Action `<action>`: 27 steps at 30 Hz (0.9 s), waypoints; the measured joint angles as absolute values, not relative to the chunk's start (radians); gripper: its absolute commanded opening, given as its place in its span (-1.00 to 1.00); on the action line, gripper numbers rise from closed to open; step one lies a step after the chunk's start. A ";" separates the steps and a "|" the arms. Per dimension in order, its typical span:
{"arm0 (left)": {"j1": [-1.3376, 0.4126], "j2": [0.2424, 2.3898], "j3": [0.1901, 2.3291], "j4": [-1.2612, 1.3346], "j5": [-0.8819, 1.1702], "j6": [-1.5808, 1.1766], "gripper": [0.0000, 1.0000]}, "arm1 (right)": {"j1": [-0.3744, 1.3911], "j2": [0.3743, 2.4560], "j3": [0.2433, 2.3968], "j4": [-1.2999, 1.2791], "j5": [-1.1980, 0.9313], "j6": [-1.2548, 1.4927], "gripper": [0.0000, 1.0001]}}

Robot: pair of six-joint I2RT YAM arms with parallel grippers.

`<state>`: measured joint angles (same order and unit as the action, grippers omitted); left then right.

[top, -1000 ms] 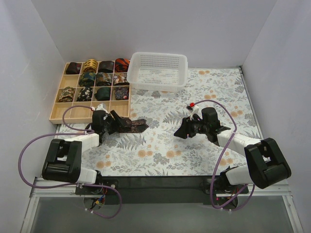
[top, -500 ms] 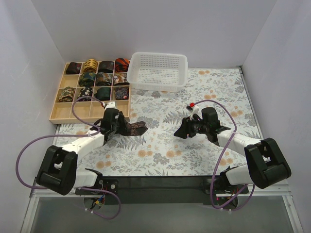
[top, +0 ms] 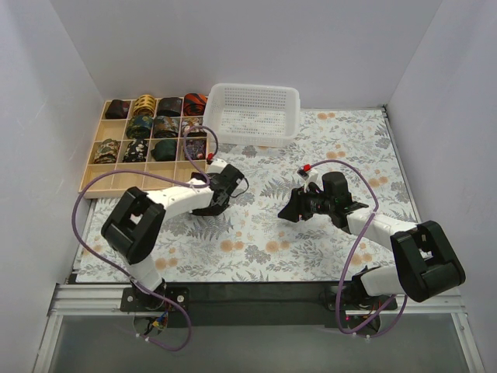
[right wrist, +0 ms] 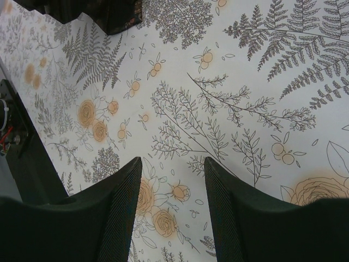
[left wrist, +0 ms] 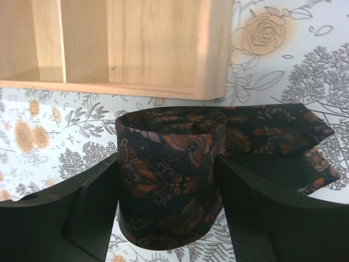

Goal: Roll the ties
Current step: Roll the tie

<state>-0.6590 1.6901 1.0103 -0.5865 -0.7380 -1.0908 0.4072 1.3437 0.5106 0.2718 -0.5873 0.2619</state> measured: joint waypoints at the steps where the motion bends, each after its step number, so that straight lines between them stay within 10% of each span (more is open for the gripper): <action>1: -0.678 1.718 1.036 -0.613 -0.760 -1.092 0.26 | 0.408 1.344 0.511 0.272 -0.587 0.262 -0.04; 27: -0.890 1.932 1.369 -0.905 -0.847 -1.122 0.51 | 0.407 1.344 0.511 0.272 -0.582 0.262 -0.04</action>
